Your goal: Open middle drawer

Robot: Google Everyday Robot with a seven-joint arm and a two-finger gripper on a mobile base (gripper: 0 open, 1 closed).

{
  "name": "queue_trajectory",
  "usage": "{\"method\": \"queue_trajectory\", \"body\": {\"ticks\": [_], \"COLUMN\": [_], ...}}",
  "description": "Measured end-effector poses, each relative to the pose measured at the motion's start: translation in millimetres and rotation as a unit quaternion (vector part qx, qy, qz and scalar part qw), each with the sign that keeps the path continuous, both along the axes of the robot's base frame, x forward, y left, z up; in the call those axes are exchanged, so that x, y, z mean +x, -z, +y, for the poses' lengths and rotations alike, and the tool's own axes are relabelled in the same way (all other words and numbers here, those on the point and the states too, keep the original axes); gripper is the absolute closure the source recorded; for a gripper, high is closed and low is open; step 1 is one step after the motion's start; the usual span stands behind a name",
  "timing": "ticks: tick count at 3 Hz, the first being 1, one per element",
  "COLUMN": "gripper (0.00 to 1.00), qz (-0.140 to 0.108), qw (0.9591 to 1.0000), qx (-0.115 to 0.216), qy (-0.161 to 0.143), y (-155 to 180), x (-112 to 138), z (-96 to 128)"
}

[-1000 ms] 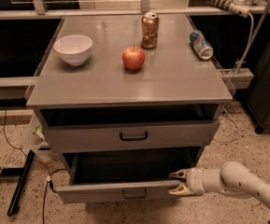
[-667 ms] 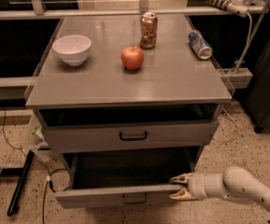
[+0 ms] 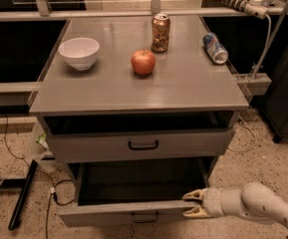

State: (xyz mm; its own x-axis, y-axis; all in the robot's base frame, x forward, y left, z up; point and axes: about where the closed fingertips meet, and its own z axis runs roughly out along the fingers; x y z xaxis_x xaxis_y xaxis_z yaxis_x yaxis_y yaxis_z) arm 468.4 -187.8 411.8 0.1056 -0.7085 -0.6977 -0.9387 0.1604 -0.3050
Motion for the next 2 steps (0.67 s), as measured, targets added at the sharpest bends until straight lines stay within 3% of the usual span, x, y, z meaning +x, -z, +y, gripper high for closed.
{"method": "queue_trajectory", "body": {"ticks": [1,2], "gripper": [0.82,0.59], "qz": [0.0,0.0], "qw": [1.0,1.0], "qx": [0.0,0.0], "qy": [0.0,0.0], "y": [-2.0,-1.9], "x": [-2.2,-2.2], "z": [1.3,1.3]}}
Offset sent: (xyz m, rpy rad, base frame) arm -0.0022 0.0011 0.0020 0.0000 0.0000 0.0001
